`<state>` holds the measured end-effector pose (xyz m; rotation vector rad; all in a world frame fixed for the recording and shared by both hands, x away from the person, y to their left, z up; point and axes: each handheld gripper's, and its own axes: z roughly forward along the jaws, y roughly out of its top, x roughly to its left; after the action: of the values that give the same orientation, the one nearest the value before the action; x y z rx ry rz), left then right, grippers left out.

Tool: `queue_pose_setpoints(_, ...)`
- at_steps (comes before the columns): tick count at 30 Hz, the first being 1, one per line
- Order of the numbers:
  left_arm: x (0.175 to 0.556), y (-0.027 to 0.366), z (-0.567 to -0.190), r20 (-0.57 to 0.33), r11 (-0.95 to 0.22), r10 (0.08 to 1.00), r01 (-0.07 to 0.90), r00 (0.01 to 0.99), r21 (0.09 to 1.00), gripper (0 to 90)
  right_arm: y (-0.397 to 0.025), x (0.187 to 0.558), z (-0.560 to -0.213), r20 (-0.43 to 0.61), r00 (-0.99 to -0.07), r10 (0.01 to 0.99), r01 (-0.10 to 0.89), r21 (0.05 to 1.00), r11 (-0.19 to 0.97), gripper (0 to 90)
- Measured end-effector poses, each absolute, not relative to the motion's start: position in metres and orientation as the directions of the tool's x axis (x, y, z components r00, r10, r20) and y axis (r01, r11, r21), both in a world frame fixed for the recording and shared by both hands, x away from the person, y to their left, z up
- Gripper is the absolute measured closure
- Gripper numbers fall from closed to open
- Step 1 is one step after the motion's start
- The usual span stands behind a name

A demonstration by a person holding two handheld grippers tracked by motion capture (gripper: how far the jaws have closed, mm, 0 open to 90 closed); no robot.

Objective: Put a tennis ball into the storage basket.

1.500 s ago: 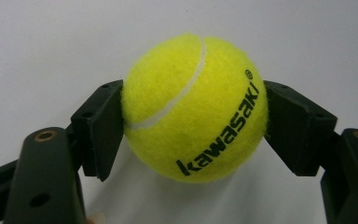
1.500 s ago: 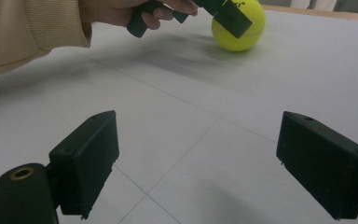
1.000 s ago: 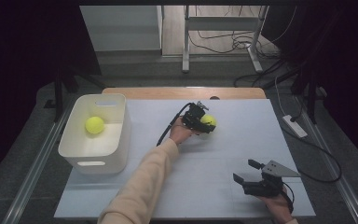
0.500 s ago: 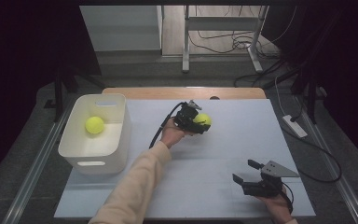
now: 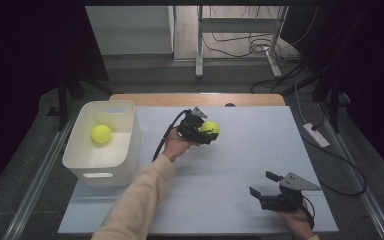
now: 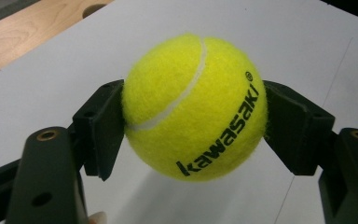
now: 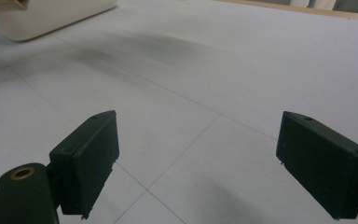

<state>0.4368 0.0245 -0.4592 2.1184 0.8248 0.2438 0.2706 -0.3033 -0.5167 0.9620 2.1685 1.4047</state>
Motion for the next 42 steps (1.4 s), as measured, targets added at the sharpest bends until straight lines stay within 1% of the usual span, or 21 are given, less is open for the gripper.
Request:
queue_pose_setpoints(24, 0.417, 0.045, -0.442, -0.105, -0.390, 0.637, 0.437, 0.764, 0.811, 27.4, -0.304, 0.271, -0.517, 0.044, -0.692, 0.720, 0.338, 0.902, 0.269, 12.9)
queue_pose_setpoints(42, 0.402, 0.059, -0.434, -0.121, -0.356, 0.636, 0.430, 0.762, 0.830, 27.4, -0.305, 0.270, -0.517, 0.048, -0.691, 0.721, 0.340, 0.902, 0.265, 12.9)
